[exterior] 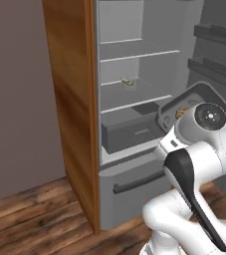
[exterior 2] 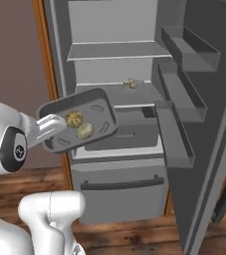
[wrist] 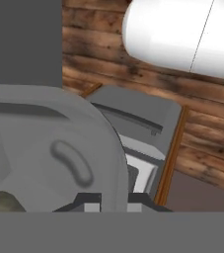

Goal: Place two dumplings into each of the tupperware containers and then place the containers in the fridge.

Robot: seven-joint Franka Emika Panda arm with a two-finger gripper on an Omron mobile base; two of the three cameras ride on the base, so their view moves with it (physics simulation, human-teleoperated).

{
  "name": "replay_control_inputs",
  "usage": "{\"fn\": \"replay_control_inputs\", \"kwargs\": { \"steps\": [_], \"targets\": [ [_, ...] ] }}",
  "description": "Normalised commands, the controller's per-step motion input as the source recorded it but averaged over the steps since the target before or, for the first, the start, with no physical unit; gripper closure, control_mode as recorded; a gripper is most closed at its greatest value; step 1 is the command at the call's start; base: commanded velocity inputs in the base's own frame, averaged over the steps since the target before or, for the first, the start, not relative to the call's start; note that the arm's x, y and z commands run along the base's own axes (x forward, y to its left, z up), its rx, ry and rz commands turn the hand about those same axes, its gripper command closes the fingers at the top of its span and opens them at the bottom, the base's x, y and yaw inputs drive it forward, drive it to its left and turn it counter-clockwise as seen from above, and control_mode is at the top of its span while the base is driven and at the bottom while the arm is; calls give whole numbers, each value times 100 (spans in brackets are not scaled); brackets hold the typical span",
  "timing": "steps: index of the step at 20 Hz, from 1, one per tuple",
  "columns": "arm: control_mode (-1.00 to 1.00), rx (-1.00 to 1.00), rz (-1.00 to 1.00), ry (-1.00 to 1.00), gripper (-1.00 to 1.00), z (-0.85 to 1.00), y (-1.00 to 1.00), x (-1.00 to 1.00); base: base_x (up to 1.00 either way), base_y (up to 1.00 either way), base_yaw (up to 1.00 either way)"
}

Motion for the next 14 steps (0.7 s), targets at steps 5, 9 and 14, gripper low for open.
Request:
{"fn": "replay_control_inputs", "kwargs": {
  "steps": [5,9,14],
  "targets": [
    [100,0,0,0,100,0,0,0,58,-21,16],
    [100,0,0,0,100,0,0,0,66,0,11],
    [100,0,0,0,100,0,0,0,65,-9,5]
  ]
}}
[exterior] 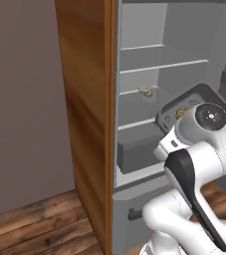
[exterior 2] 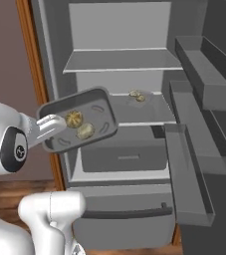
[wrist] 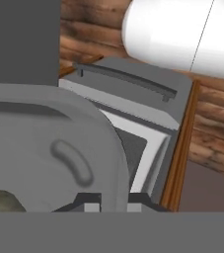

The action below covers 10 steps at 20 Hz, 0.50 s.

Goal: Place two dumplings into each of the tupperware containers and then place the containers in the fridge.

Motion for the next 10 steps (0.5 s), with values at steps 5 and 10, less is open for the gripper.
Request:
{"fn": "replay_control_inputs", "kwargs": {
  "steps": [5,10],
  "targets": [
    [-100,0,0,2,100,0,-3,3,29,-14,0],
    [-100,0,0,18,100,0,-44,31,0,0,0]
  ]
}}
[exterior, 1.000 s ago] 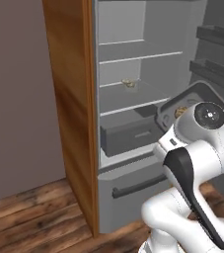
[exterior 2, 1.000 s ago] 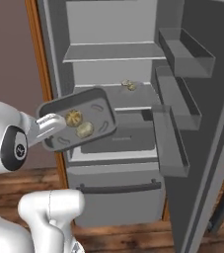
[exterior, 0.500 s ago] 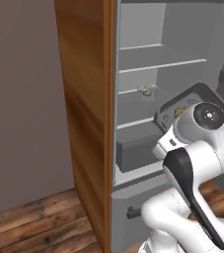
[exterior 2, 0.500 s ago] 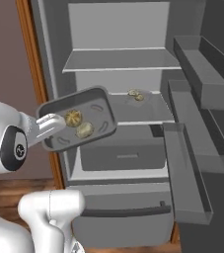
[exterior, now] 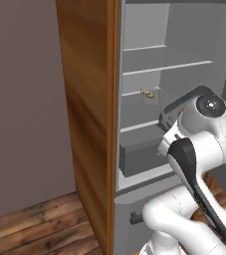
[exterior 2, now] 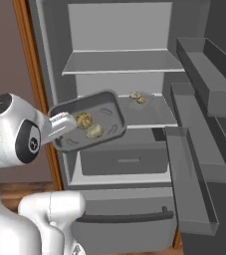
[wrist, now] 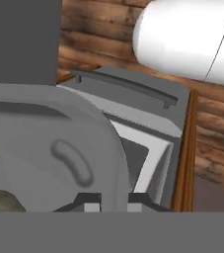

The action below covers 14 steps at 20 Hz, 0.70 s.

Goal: Place two dumplings into each of the tupperware containers and then place the containers in the fridge.

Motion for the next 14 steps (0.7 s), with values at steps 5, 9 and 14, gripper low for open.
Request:
{"fn": "replay_control_inputs", "kwargs": {
  "steps": [5,9,14],
  "targets": [
    [-100,-5,11,46,100,0,-54,15,0,0,0],
    [-100,-19,43,33,100,0,-34,0,0,0,0],
    [-100,-3,52,10,100,0,-63,10,0,0,0]
  ]
}}
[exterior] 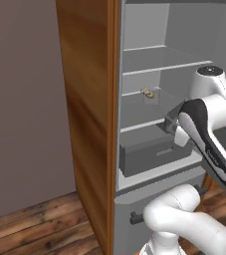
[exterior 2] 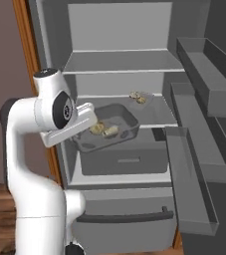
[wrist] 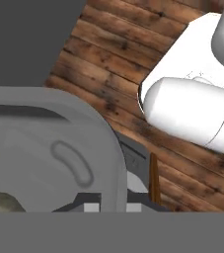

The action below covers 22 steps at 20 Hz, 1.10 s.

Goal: Place two dumplings into each of the tupperware containers and then place the containers in the fridge.

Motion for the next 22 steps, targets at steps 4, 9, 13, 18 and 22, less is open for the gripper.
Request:
{"fn": "replay_control_inputs", "kwargs": {
  "steps": [4,9,13,18,22],
  "targets": [
    [-100,-4,61,6,100,-4,-16,9,0,0,0],
    [-100,-11,70,9,100,-8,5,29,0,0,0],
    [-100,-1,58,19,100,-41,-53,12,0,0,0],
    [-100,0,58,13,100,-29,-50,44,0,0,0],
    [-100,0,43,0,100,-15,-24,91,0,0,0]
  ]
}}
